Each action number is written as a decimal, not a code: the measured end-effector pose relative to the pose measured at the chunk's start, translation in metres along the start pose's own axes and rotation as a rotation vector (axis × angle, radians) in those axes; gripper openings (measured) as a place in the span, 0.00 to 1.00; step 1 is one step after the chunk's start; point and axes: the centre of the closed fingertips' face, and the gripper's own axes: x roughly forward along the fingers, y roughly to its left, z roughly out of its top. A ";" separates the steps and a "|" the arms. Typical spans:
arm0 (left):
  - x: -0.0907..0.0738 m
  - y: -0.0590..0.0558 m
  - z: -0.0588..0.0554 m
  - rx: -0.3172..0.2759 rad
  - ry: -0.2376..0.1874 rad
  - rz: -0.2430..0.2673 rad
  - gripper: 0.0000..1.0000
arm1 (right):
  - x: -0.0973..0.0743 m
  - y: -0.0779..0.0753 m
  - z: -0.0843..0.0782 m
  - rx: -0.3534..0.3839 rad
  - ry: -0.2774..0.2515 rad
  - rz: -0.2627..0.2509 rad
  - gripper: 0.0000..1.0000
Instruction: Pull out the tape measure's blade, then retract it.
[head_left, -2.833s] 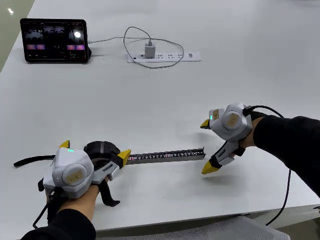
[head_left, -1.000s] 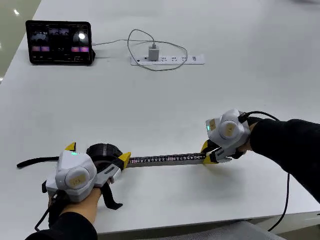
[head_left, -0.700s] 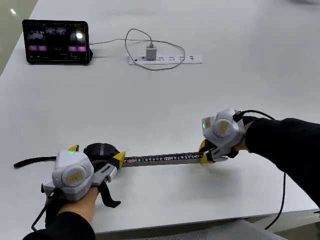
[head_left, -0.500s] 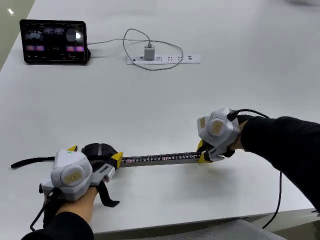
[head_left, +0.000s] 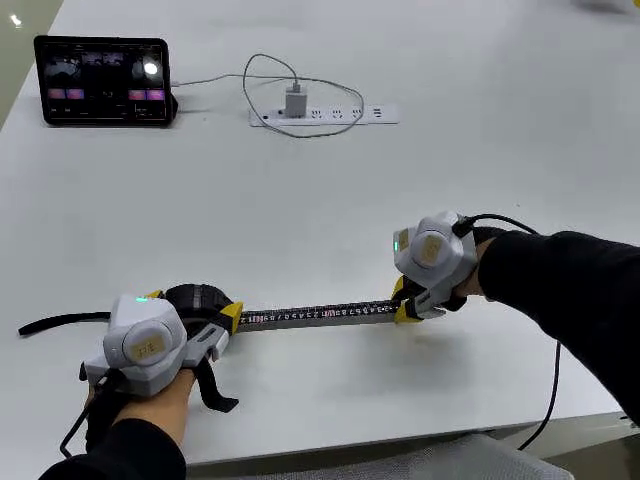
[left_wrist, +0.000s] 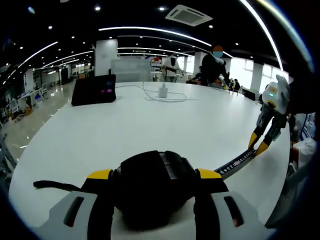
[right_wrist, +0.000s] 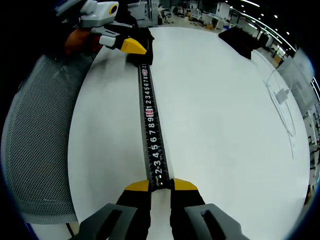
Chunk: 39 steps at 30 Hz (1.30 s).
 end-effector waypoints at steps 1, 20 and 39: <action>0.000 0.000 0.000 -0.004 0.002 0.000 0.59 | 0.000 0.000 0.000 0.004 -0.002 -0.002 0.10; -0.002 0.000 0.000 -0.002 0.001 -0.006 0.60 | 0.003 0.000 0.005 0.004 0.008 0.002 0.10; -0.002 0.000 -0.001 -0.002 0.009 -0.010 0.60 | 0.004 0.000 0.011 0.032 0.018 0.004 0.11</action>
